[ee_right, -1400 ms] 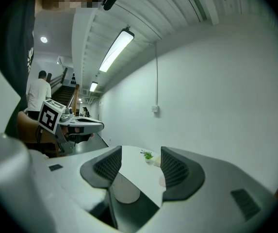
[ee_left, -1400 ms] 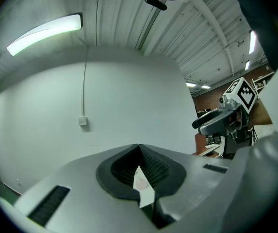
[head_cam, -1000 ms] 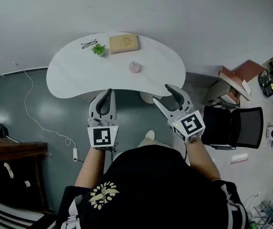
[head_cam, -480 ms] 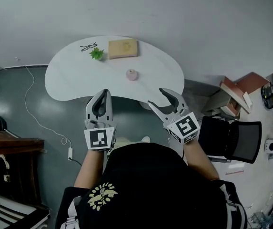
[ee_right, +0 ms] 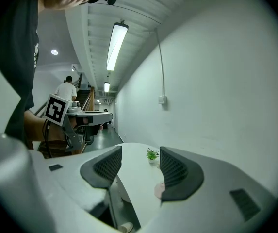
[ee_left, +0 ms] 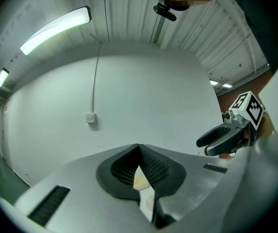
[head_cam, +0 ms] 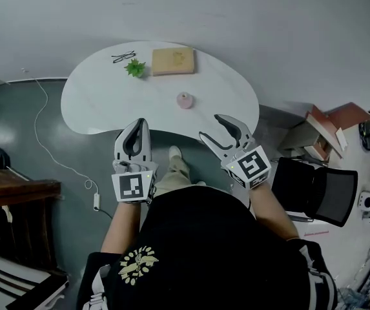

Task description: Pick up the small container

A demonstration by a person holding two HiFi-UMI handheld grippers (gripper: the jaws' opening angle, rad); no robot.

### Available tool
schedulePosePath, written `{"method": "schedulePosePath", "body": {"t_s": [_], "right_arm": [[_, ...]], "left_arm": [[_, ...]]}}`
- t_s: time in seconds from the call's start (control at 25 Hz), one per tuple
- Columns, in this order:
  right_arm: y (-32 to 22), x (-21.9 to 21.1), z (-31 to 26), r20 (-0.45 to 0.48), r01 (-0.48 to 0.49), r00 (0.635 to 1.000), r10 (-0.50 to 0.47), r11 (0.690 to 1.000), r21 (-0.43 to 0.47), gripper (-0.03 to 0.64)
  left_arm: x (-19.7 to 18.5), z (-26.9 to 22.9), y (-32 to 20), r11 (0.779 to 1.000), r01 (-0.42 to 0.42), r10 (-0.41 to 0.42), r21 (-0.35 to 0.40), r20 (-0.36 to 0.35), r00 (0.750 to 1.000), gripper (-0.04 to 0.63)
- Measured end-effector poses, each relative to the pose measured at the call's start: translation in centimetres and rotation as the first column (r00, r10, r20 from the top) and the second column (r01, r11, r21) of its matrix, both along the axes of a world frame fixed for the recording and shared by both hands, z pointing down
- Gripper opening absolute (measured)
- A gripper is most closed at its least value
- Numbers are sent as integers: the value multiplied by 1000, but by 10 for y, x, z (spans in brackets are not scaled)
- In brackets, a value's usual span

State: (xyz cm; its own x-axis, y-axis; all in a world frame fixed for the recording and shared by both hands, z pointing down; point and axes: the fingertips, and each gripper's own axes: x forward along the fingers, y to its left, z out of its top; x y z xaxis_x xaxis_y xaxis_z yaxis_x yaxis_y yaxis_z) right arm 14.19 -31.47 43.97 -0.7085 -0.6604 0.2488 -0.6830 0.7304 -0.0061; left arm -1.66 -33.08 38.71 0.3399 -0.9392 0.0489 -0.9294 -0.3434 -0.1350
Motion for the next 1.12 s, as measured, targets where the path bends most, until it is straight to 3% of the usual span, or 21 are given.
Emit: {"method": "schedulePosePath", "body": {"t_s": [0.44,1.12], "right_arm": [[-98,-17,32,-21,-39,999,38,998,-48,253],[-189,-66,191,-124,-26,992,-7,964,-264,250]], "left_arm": [[6,10,-102,995,-102,101,22,59,993,18],[-45,56,-177,994,-76,81,-80,61,995,18]]}}
